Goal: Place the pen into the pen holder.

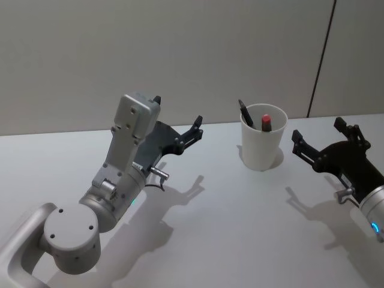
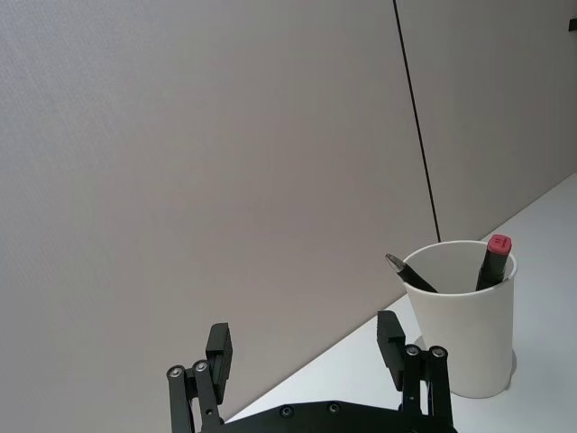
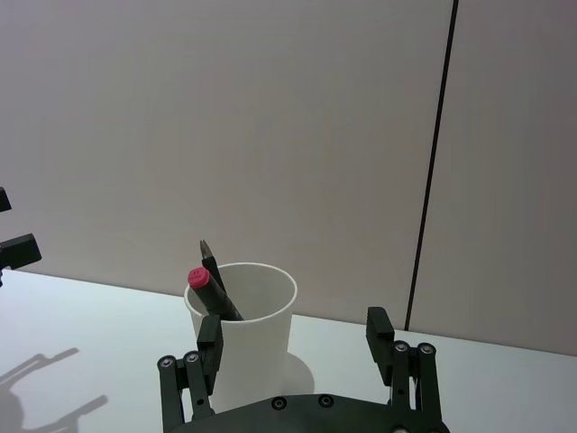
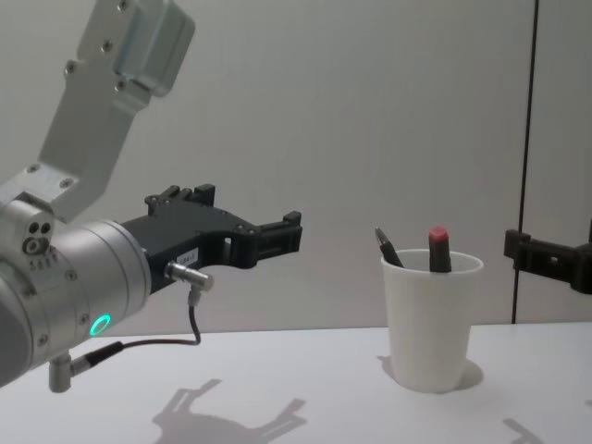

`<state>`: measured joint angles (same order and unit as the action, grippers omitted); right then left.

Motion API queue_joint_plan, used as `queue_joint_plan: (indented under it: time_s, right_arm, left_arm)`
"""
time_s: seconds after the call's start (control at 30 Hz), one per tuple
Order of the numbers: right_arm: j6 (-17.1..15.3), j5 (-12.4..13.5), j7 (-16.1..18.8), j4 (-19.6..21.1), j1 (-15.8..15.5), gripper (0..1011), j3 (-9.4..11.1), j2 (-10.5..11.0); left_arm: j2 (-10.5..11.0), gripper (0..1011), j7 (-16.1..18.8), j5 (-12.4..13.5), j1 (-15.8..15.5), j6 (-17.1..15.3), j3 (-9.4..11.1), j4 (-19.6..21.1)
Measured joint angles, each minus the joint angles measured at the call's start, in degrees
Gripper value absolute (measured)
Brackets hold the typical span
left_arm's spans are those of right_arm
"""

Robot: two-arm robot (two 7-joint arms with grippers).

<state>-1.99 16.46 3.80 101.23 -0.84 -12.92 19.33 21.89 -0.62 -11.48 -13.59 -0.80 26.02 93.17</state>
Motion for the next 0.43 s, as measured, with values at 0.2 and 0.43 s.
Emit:
queue_joint_plan:
  time_s: [0.2,0.43]
  right_arm:
    - [0.01,0.0,0.02,0.0,0.0,1002,-0.03,0.0]
    - [0.04,0.0,0.03,0.0,0.0,1002,-0.03,0.0]
  left_arm:
    - [0.0,1001,0.0,0.0,0.0,0.0,0.0,0.0]
    - [0.0,1001,0.0,0.0,0.0,0.0,0.0,0.0]
